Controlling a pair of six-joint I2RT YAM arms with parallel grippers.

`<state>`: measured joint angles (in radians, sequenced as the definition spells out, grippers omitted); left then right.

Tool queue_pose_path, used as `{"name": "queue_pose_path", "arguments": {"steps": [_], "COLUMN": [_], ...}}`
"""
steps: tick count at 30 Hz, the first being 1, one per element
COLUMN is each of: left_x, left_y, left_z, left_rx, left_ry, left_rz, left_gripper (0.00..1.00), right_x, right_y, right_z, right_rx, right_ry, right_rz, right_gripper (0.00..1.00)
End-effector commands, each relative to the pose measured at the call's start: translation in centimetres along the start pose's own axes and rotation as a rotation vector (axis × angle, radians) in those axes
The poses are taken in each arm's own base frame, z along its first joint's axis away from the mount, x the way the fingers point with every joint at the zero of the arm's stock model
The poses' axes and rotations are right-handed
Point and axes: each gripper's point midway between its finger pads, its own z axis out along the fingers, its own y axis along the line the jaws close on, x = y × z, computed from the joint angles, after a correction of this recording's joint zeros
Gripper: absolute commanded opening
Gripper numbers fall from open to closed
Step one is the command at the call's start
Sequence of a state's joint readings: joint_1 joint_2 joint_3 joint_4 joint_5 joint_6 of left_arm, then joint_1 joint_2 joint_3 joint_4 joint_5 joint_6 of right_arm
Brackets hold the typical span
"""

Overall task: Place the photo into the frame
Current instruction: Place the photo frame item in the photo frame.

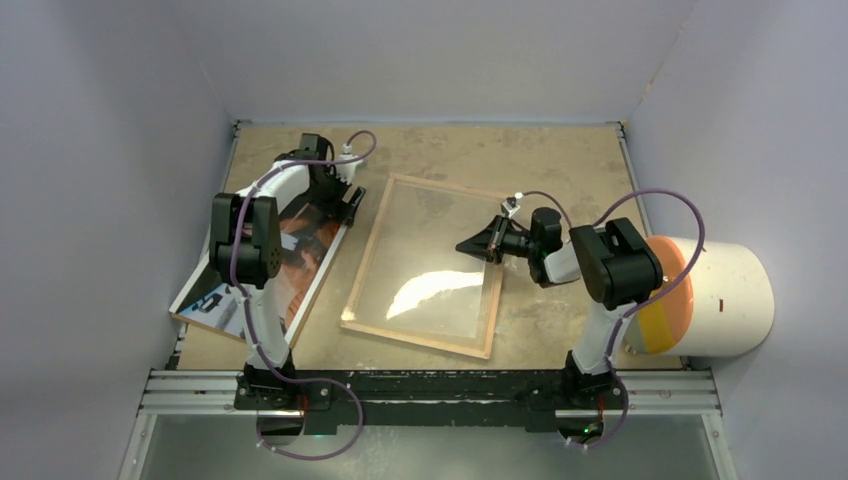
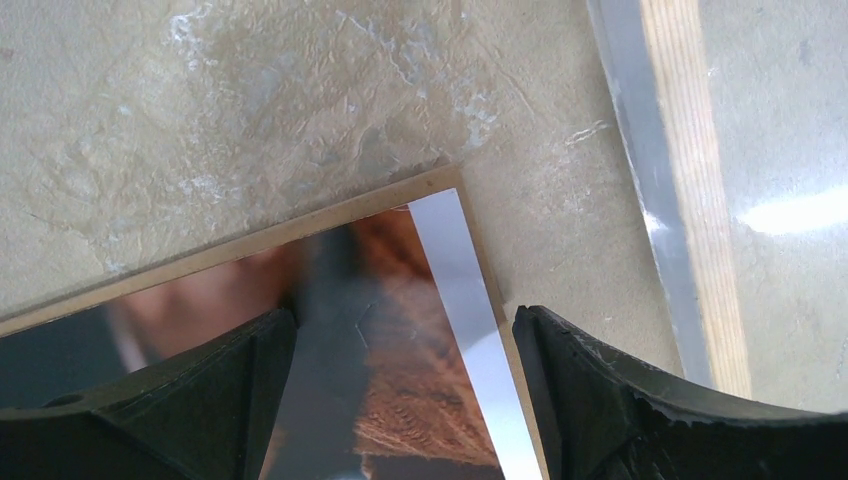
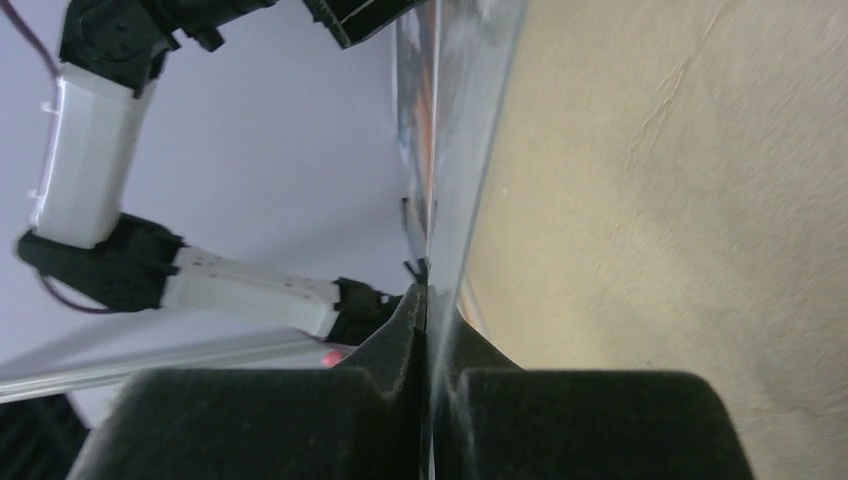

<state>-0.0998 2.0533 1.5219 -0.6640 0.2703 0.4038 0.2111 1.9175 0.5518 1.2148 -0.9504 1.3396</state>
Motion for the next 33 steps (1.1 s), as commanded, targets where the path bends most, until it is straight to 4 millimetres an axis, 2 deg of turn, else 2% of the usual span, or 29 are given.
{"name": "queue_pose_path", "arguments": {"steps": [1,12,33], "left_x": [-0.5,-0.5,-0.2], "left_y": [-1.0,-2.6,-2.8], "left_z": [0.5,1.5,2.2], "left_rx": [0.029,0.055,0.043], "left_ry": [-0.023,-0.016,-0.003], "left_rz": [0.020,0.053,0.072], "left_gripper": [0.85,0.85,0.85], "right_x": [-0.9,-1.1,-1.2], "right_y": [-2.0,-3.0,-3.9], "right_z": [0.1,0.0,-0.8], "right_rx": [0.152,0.176,0.225], "right_ry": [-0.011,-0.010,-0.011], "right_rz": [-0.114,-0.058,-0.013], "right_gripper": [0.00,0.00,0.00]}}
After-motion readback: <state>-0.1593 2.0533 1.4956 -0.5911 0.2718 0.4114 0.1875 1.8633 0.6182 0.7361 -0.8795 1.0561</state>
